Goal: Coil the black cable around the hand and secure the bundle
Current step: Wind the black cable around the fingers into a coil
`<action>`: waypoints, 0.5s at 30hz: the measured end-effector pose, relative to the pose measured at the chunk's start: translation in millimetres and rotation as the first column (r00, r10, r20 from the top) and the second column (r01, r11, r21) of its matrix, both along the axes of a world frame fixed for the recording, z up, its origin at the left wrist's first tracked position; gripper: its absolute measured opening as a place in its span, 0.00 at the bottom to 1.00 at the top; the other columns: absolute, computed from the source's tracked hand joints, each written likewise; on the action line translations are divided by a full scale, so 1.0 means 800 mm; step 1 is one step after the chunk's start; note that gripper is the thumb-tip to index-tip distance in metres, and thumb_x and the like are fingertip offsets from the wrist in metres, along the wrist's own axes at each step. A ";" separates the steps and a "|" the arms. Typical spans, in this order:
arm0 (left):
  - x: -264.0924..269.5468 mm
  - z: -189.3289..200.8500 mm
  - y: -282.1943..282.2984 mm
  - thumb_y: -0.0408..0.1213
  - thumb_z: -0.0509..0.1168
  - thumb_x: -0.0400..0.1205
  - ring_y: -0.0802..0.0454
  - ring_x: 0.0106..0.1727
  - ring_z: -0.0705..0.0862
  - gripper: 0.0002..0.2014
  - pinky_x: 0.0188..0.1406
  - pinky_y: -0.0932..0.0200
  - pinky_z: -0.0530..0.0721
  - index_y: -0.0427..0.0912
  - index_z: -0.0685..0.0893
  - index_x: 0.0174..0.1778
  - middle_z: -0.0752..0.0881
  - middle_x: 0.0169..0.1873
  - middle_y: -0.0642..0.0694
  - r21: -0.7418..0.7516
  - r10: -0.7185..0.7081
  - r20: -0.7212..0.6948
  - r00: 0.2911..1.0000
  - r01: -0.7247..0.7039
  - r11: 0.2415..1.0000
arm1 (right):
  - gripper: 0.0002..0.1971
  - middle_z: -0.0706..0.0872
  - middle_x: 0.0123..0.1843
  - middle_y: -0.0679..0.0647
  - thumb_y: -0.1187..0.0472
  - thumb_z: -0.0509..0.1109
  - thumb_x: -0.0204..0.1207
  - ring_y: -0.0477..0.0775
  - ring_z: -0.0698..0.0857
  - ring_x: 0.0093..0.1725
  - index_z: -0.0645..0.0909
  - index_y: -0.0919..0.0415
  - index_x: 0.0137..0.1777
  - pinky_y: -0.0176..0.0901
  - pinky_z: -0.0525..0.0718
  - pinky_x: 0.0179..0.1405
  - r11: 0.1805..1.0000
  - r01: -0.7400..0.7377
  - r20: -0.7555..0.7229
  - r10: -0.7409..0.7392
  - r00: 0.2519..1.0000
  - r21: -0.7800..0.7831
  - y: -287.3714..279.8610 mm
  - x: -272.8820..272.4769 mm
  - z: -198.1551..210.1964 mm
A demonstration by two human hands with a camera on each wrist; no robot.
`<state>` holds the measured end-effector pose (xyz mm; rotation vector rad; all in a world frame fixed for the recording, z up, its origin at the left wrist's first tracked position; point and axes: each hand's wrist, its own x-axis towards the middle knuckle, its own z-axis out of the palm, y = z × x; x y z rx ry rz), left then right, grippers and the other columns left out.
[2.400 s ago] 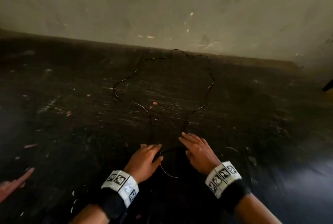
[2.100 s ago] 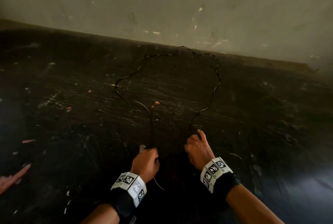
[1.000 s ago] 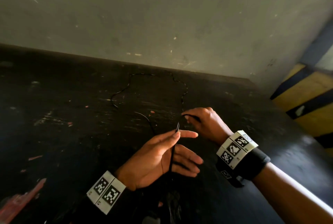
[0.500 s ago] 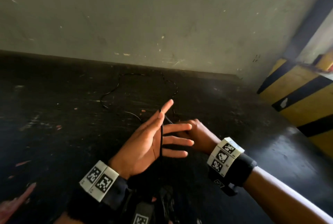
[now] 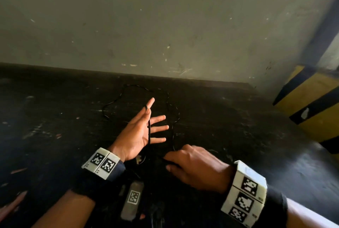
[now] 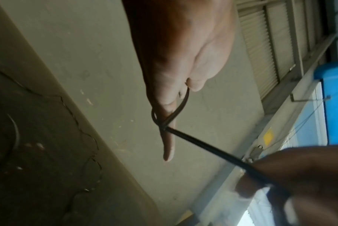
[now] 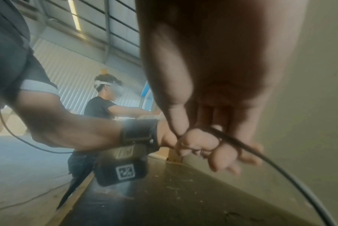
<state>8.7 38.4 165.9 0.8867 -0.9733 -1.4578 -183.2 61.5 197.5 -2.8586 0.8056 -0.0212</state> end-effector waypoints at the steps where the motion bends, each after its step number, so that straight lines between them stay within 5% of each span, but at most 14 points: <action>1: -0.001 -0.003 0.003 0.50 0.50 0.86 0.37 0.67 0.82 0.21 0.59 0.34 0.83 0.72 0.62 0.76 0.74 0.74 0.35 0.014 -0.005 0.030 1.000 0.004 1.000 | 0.11 0.87 0.51 0.60 0.53 0.60 0.82 0.62 0.86 0.51 0.80 0.56 0.56 0.49 0.82 0.45 0.999 -0.003 -0.004 0.002 1.000 -0.040 -0.003 -0.007 0.009; 5: 0.003 -0.018 0.019 0.50 0.49 0.86 0.39 0.66 0.83 0.21 0.59 0.34 0.84 0.71 0.63 0.75 0.72 0.76 0.37 0.053 0.026 0.103 0.994 -0.032 0.998 | 0.10 0.87 0.50 0.53 0.48 0.63 0.79 0.57 0.85 0.52 0.81 0.50 0.52 0.45 0.78 0.45 0.991 -0.064 -0.074 0.056 0.996 -0.120 -0.013 -0.037 0.050; 8: 0.006 -0.022 0.030 0.50 0.50 0.85 0.39 0.67 0.83 0.21 0.58 0.34 0.84 0.73 0.64 0.74 0.69 0.78 0.38 0.077 0.007 0.119 0.993 -0.016 0.997 | 0.08 0.81 0.35 0.43 0.47 0.66 0.77 0.46 0.83 0.40 0.82 0.49 0.46 0.37 0.73 0.37 0.987 -0.090 -0.063 0.083 0.995 -0.131 -0.023 -0.052 0.088; 15: -0.035 -0.010 0.053 0.54 0.51 0.83 0.42 0.63 0.86 0.23 0.50 0.35 0.88 0.75 0.61 0.75 0.69 0.78 0.43 0.115 -0.256 0.276 0.926 0.233 0.966 | 0.14 0.72 0.26 0.36 0.37 0.67 0.67 0.33 0.72 0.26 0.79 0.46 0.35 0.39 0.73 0.29 0.945 -0.100 0.057 0.123 0.991 -0.310 -0.064 -0.049 0.154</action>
